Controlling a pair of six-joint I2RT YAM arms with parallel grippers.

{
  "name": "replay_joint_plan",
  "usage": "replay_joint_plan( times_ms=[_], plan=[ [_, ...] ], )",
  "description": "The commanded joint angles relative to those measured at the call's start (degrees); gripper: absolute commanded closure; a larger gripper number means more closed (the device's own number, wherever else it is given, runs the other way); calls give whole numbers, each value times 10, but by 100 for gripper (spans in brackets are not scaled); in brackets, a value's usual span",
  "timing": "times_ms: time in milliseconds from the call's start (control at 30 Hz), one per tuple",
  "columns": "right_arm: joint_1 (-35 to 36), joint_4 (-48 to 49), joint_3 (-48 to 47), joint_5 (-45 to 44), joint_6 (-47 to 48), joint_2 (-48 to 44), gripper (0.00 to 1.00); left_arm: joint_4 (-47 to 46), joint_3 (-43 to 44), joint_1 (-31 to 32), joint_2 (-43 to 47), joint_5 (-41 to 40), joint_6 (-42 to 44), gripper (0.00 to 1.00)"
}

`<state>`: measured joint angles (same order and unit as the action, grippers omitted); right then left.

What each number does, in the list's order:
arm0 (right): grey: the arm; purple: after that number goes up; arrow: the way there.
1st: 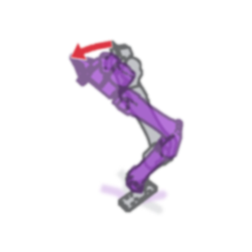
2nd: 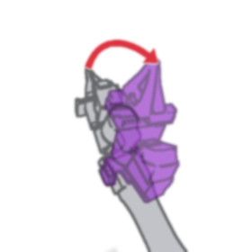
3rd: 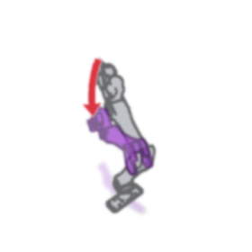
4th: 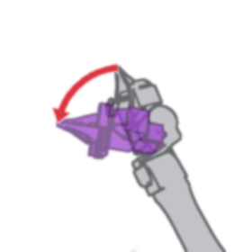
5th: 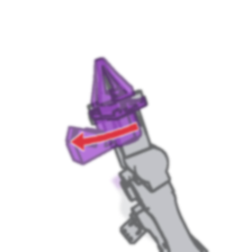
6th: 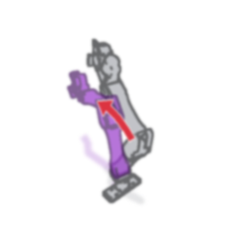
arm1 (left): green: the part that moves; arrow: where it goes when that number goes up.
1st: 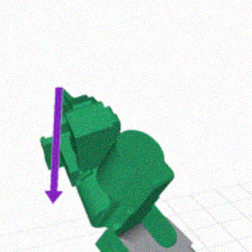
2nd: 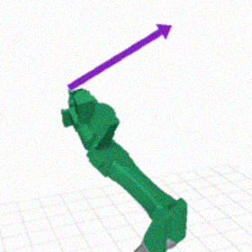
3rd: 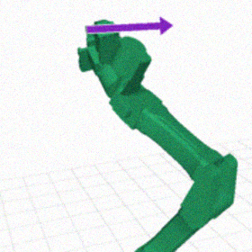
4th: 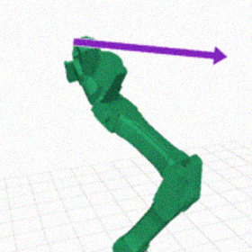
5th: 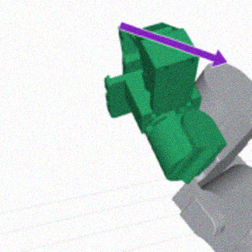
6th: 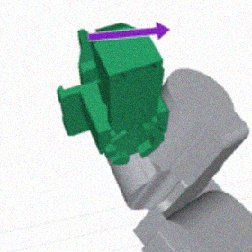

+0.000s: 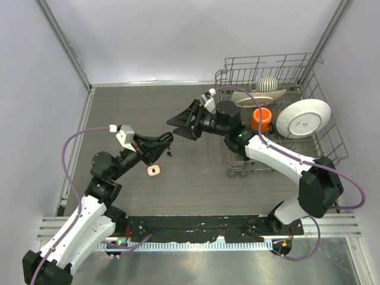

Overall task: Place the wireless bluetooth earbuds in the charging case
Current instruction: Pick up the charging case at the center of the board.

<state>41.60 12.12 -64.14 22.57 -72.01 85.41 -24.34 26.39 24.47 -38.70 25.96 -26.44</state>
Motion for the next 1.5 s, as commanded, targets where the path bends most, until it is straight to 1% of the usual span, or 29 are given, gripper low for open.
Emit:
replay_joint_plan(
  times_ms=[0,100,167,200,267,333,367,433,467,567,800,967,1133,1267,1400,1467],
  plan=[
    [-29,133,27,178,-21,-34,27,50,3,1,47,44,89,100],
    [-30,146,29,224,-48,-39,26,55,11,0,53,47,103,100],
    [-30,161,34,234,-63,-49,27,59,17,0,48,60,109,100],
    [-30,151,30,238,-62,-57,27,61,19,0,48,61,113,100],
    [-30,91,16,244,-44,-60,27,56,19,0,43,60,114,100],
    [-30,80,7,262,-35,-61,26,42,18,0,38,59,113,100],
    [-30,45,3,264,-27,-62,27,38,19,0,36,59,112,100],
    [-30,-15,-17,263,27,-57,27,30,20,0,33,58,110,100],
    [-30,-64,-21,259,42,-56,26,28,23,1,33,59,110,100],
    [-30,-83,-14,252,56,-53,26,25,26,1,33,60,107,100],
    [-29,-47,11,243,24,-43,26,19,26,0,38,66,102,100],
    [-28,41,38,251,-52,-31,27,-7,22,1,21,81,83,100],
    [-14,77,45,246,-84,-17,27,-27,26,1,6,95,74,100],
    [-10,91,47,238,-92,-12,29,-29,26,1,4,98,73,100],
    [-10,115,53,234,-110,-9,35,-34,23,1,1,103,70,100],
    [-10,122,53,233,-118,-5,35,-33,24,1,-1,112,67,100]
  ],
)
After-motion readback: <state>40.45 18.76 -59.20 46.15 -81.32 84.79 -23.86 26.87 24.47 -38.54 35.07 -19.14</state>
